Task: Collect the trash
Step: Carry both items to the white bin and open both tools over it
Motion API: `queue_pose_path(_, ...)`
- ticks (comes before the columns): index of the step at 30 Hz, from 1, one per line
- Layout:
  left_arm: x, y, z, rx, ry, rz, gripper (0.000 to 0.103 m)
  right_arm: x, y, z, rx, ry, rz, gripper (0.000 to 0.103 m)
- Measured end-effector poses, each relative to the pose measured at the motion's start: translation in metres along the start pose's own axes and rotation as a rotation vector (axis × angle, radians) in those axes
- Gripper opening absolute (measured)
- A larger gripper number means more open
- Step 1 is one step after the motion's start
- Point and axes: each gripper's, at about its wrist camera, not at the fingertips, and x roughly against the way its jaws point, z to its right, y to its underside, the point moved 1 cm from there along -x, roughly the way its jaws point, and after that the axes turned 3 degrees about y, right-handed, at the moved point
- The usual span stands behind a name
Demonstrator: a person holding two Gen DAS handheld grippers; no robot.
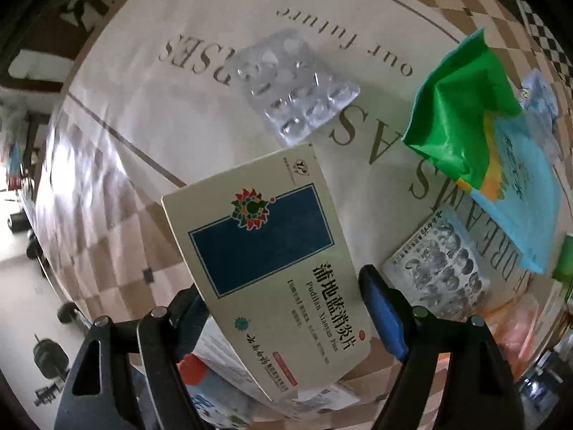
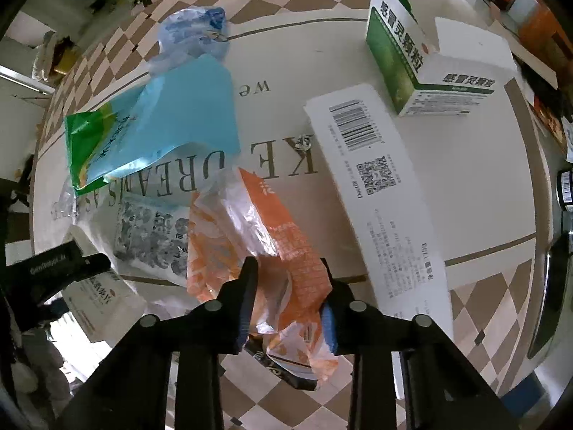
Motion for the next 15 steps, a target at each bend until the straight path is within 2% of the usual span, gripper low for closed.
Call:
queue_pose_path(4, 0.006, -0.002, 0.023, -0.066, 0.006, 0.054, 0.078, 0.004, 0.006, -0.002, -0.011, -0.02, 0.015, 0.022)
queue_pose_path(5, 0.009, -0.002, 0.012, -0.083, 0.014, 0.069, 0.078, 0.005, 0.004, 0.0, -0.018, -0.028, 0.017, 0.019)
queue_pose_path(8, 0.014, -0.009, 0.027, -0.141, 0.042, 0.133, 0.078, 0.011, 0.008, 0.001, -0.039, -0.057, 0.019, 0.016)
queue_pose_path(12, 0.031, -0.009, 0.051, -0.186, 0.101, 0.198, 0.078, 0.025, 0.017, 0.004, -0.033, -0.077, 0.049, 0.013)
queue_pose_path(15, 0.047, 0.006, 0.047, -0.2, 0.16, 0.235, 0.078, 0.043, 0.031, 0.002, -0.017, -0.084, 0.085, 0.011)
